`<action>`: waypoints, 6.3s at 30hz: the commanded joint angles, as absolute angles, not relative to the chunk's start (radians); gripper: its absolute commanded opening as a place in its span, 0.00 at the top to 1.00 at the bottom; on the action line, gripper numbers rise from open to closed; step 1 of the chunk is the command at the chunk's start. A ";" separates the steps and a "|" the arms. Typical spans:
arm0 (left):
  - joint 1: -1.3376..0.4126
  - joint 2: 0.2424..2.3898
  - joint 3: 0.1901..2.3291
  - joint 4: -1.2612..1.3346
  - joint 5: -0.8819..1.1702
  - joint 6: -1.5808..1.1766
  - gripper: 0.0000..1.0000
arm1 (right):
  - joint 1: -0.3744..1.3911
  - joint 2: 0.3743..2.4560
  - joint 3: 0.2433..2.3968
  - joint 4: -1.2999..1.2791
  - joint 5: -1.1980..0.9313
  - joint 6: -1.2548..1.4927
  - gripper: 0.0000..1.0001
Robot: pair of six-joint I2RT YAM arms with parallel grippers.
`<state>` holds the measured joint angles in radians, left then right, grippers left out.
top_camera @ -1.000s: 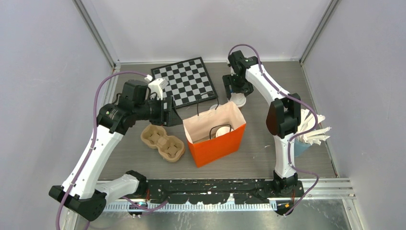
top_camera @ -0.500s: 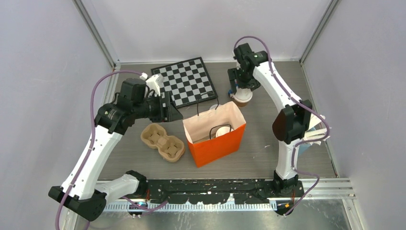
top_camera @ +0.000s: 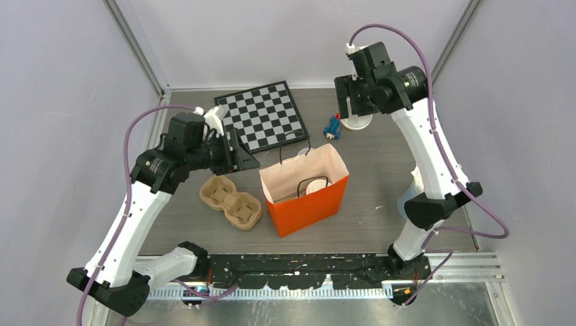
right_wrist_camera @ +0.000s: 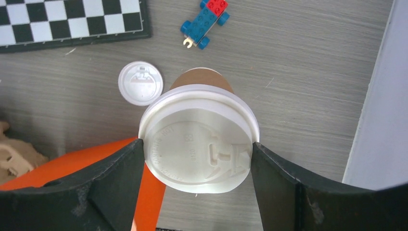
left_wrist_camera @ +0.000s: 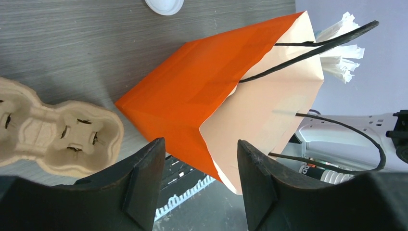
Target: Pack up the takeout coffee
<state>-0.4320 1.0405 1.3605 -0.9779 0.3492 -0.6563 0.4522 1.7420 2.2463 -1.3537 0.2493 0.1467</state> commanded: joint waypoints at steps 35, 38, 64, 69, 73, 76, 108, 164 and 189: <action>-0.560 1.106 1.297 -0.862 0.357 -0.615 0.84 | 0.629 1.139 1.811 -1.179 -0.091 0.271 0.22; -0.560 1.116 1.288 -0.809 0.356 -0.579 0.85 | 0.632 1.141 1.794 -1.182 -0.114 0.260 0.22; -0.558 1.161 1.399 -0.777 0.310 -0.557 0.53 | 0.818 1.296 1.776 -1.166 0.050 0.136 0.24; -0.558 1.154 1.384 -0.822 0.348 -0.596 0.52 | 0.854 1.340 1.781 -1.150 0.080 0.084 0.24; -0.558 1.186 1.388 -0.821 0.350 -0.603 0.52 | 0.881 1.355 1.772 -1.138 0.100 0.046 0.24; -0.558 1.215 1.384 -0.806 0.356 -0.595 0.54 | 0.901 1.363 1.766 -1.134 0.113 0.019 0.24; -0.558 1.148 1.184 -0.375 0.421 -0.529 1.00 | 1.042 1.294 1.525 -0.867 0.223 -0.292 0.25; -0.558 0.882 0.980 -0.457 0.580 -0.569 0.95 | 1.189 1.132 1.047 -0.578 0.306 -0.599 0.26; -0.558 0.798 0.821 -0.209 0.449 -0.454 1.00 | 1.016 1.209 1.112 -0.521 0.166 -0.782 0.26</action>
<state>-0.5560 0.8303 0.8246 -0.2806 0.4522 -0.4633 1.0168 1.2308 1.0725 -0.5297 0.2203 -0.7681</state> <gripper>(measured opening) 0.008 0.791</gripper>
